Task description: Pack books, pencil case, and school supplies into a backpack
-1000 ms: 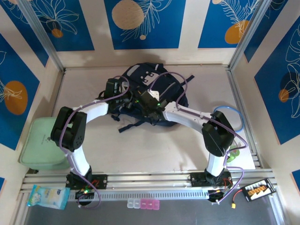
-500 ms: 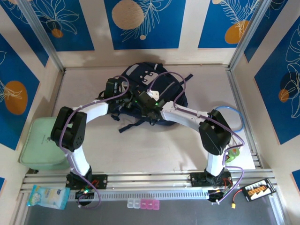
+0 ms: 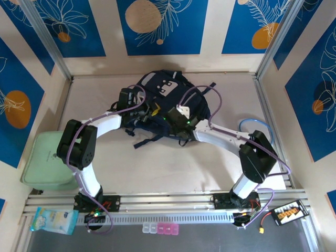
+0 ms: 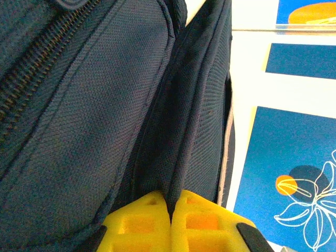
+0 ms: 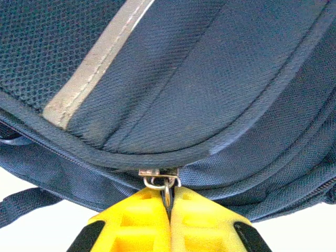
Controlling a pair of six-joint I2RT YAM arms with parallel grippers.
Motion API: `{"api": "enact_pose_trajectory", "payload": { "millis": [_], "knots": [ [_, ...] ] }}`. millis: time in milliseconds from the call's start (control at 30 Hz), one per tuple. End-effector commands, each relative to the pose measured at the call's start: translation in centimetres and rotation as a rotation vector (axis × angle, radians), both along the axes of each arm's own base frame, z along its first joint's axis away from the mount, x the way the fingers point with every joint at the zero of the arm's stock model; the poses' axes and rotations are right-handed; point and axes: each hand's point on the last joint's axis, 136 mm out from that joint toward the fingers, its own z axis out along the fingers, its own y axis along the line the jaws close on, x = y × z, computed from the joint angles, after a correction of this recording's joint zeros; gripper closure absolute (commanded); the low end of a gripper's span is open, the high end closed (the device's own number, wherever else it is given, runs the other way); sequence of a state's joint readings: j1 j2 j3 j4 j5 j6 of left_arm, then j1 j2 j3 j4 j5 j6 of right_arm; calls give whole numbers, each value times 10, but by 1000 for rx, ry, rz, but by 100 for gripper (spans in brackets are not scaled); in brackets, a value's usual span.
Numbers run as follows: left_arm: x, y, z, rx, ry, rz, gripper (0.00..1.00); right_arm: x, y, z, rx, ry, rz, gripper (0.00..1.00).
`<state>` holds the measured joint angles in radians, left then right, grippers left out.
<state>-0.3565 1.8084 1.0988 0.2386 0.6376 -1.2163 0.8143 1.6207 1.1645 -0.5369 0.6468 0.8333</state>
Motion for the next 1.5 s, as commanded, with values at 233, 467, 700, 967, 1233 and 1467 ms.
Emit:
{"api": "enact_pose_trajectory", "payload": {
  "millis": [233, 467, 700, 967, 1233, 1467],
  "knots": [
    [22, 8, 20, 22, -103, 14, 100, 1, -34, -3, -61, 36, 82, 92],
    [16, 7, 19, 47, -107, -33, 100, 17, -39, 2, -104, -11, 216, 91],
    [10, 9, 9, 86, -102, -73, 100, 33, -47, 10, -43, -53, 278, 97],
    [9, 24, 17, 146, -139, -60, 78, 28, -6, 24, 49, -79, 454, 100],
    [-12, 82, 20, 251, -150, 96, 41, 27, 62, 32, 138, -89, 617, 100],
    [-42, 94, 15, 130, -80, 234, 37, 20, 132, 35, 208, -79, 734, 100]
  ]
}}
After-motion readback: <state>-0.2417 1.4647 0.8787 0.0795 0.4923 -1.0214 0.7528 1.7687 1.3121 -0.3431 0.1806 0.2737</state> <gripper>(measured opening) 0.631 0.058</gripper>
